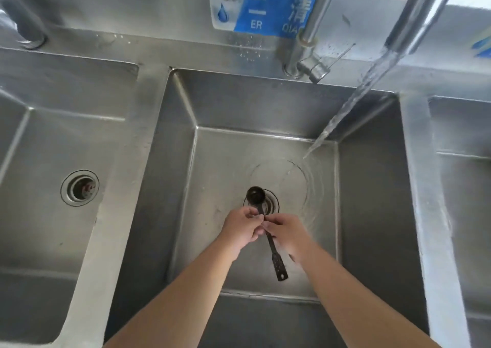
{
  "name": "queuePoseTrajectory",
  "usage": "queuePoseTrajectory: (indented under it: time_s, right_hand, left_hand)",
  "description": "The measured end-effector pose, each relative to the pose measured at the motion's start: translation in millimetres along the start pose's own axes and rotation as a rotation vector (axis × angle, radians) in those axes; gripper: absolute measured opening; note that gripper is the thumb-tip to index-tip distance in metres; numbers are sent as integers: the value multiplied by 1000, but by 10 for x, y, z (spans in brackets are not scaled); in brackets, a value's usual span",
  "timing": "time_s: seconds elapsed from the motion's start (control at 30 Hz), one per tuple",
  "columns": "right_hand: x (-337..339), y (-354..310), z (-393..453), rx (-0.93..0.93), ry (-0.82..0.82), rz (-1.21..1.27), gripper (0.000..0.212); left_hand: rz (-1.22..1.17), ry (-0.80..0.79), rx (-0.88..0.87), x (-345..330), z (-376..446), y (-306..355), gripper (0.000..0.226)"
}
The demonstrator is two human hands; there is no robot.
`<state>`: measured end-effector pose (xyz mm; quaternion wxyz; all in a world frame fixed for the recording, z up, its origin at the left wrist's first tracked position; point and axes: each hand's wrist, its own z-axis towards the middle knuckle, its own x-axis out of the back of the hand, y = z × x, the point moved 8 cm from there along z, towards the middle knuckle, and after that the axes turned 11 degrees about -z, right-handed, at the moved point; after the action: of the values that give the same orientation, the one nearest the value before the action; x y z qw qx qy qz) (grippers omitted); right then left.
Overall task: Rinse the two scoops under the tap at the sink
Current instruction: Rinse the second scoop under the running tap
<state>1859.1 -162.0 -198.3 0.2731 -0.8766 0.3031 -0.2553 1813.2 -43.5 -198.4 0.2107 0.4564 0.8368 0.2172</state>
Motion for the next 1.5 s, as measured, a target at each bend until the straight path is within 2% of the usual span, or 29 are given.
queuePoseTrajectory:
  time_s: [0.07,0.2,0.4,0.53,0.6,0.7,0.93,1.03,1.13,1.27,1.5]
  right_hand:
    - [254,-105,-209,-21,23,72,21]
    - [713,-371,-544,12,76,129,13]
    - [1190,-710,-774,54,143,198,17]
    - [1343,-841,-741,67,163,195,18]
    - [1356,-868,-689,57,144,199,18]
    - [1304,-843,-650,-1,70,307,13]
    - [1274,-768,-806,-21,48,430,12]
    - [1269,-672,-924,-21,-3,536,12]
    - [1281,-520,-1026,-24,-19,592,14]
    - [1330,-410,-1049,-11,34,750,18]
    - [1413,-346,-862,-25,185,1152,7]
  left_hand:
    - [-45,-51,-13,-225,-176,181,4]
    - [-108,-83,-49,-580,-413,499,8]
    - [-87,-125,-108,-957,-583,951,7]
    - [-117,-73,-58,-1024,-528,1090,9]
    - [-151,-48,-59,-1028,-492,1167,2]
    - [-229,-22,-103,-1025,-444,1286,20]
    - [102,82,-217,-1150,-327,1474,11]
    - [168,102,-263,-1203,-330,1579,5]
    - [208,124,-288,-1217,-346,1640,15]
    - [106,93,-285,-1184,-452,1678,27]
    - [-194,13,-237,-917,-692,1740,25]
